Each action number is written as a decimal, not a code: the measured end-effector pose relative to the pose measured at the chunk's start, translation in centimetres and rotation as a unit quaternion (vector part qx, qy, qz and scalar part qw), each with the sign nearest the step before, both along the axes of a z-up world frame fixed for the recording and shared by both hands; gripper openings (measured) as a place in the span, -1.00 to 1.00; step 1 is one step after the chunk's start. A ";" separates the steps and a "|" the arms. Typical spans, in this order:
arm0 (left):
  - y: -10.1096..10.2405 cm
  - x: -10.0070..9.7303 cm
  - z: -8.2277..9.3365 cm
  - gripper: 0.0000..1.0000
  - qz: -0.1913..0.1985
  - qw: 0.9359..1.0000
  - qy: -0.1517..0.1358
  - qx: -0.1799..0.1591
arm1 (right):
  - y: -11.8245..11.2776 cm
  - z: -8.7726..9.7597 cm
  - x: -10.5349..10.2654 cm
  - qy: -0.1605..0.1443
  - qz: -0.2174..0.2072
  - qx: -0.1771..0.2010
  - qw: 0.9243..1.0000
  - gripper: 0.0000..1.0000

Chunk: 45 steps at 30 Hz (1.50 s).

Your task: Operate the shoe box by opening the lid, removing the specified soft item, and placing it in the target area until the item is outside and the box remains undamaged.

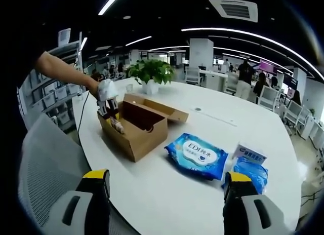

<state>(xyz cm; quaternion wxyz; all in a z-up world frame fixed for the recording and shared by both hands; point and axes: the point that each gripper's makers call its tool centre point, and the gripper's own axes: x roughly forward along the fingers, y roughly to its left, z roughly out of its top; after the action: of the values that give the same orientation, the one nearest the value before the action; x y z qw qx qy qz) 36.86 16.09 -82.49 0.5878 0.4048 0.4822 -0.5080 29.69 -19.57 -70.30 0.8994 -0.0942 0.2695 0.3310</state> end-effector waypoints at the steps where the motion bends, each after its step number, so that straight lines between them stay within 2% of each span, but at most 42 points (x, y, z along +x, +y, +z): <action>1: -0.1 0.1 0.2 -0.63 0.003 1.000 -0.003 -0.004 | 0.0 0.0 0.0 -0.001 0.001 0.000 1.000 0.86; 13: -1.6 0.4 2.3 -0.63 0.006 0.999 -0.026 -0.038 | 1.3 0.8 -0.1 -0.020 0.025 0.009 0.999 0.75; 19: -2.9 0.2 3.4 -0.63 -0.009 0.998 -0.039 -0.052 | 2.3 1.2 -0.3 -0.048 0.051 0.001 0.998 0.61; 35: -6.0 -0.4 5.8 -0.62 -0.038 0.994 -0.060 -0.088 | 4.3 1.5 -0.7 -0.060 0.081 0.010 0.995 0.42; 45: -8.8 -1.6 7.4 -0.62 -0.077 0.988 -0.066 -0.113 | 5.6 1.7 -0.9 -0.072 0.100 0.012 0.992 0.29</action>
<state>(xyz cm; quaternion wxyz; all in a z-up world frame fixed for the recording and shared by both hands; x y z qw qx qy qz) 35.25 7.26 -75.05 0.6195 0.4046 0.3492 -0.5750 28.74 -14.00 -68.64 0.8798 -0.1333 0.1895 0.4151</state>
